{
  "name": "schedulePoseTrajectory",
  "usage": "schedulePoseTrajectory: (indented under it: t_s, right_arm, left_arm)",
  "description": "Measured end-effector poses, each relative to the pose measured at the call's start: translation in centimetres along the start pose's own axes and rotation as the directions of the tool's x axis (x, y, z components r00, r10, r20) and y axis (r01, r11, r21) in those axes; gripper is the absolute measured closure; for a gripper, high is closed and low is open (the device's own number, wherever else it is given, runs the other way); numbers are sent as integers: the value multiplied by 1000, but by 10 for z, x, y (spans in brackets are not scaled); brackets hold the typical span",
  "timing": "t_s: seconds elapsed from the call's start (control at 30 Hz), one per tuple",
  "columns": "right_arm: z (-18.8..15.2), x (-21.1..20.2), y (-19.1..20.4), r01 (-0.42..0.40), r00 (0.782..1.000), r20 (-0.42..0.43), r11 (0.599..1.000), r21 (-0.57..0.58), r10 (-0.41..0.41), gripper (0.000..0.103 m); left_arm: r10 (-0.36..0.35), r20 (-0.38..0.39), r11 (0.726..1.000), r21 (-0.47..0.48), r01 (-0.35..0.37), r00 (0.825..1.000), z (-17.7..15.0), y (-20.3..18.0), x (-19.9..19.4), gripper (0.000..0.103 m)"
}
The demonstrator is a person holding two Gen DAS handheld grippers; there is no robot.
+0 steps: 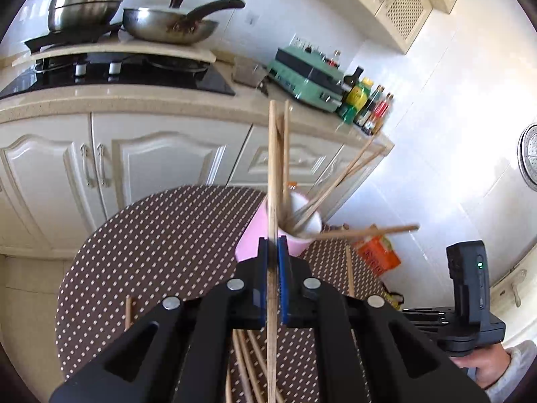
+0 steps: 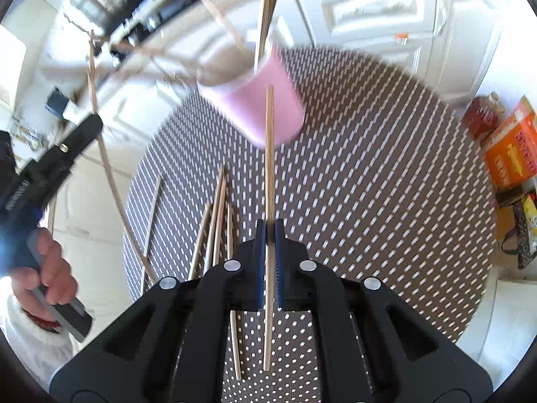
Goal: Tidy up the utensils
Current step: 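Lift both held chopsticks upright and lower them into the pink cup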
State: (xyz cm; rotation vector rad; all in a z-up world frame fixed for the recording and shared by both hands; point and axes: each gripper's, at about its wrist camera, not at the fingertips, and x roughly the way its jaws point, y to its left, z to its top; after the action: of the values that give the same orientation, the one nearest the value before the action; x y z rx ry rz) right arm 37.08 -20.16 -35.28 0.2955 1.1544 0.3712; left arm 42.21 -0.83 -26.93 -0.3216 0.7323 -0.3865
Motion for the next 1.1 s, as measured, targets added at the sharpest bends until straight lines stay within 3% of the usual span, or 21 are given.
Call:
schedulePoseTrajectory:
  t_s: [0.2, 0.47, 0.9, 1.1]
  right_arm:
    - [23, -44, -32, -46, 990, 131, 999, -7, 46, 98]
    - [56, -78, -31, -78, 963, 253, 994, -72, 94, 98]
    - [125, -105, -10, -87, 872, 456, 974, -212, 177, 98]
    - [143, -93, -6, -87, 855, 479, 966, -244, 198, 98]
  left_arm:
    - [-36, 93, 999, 24, 34, 995, 20, -27, -3, 97]
    - [-28, 188, 999, 42, 20, 982, 43, -39, 4, 97]
    - [38, 317, 998, -60, -20, 948, 76, -25, 31, 97]
    - [54, 355, 997, -78, -28, 933, 83, -22, 44, 97]
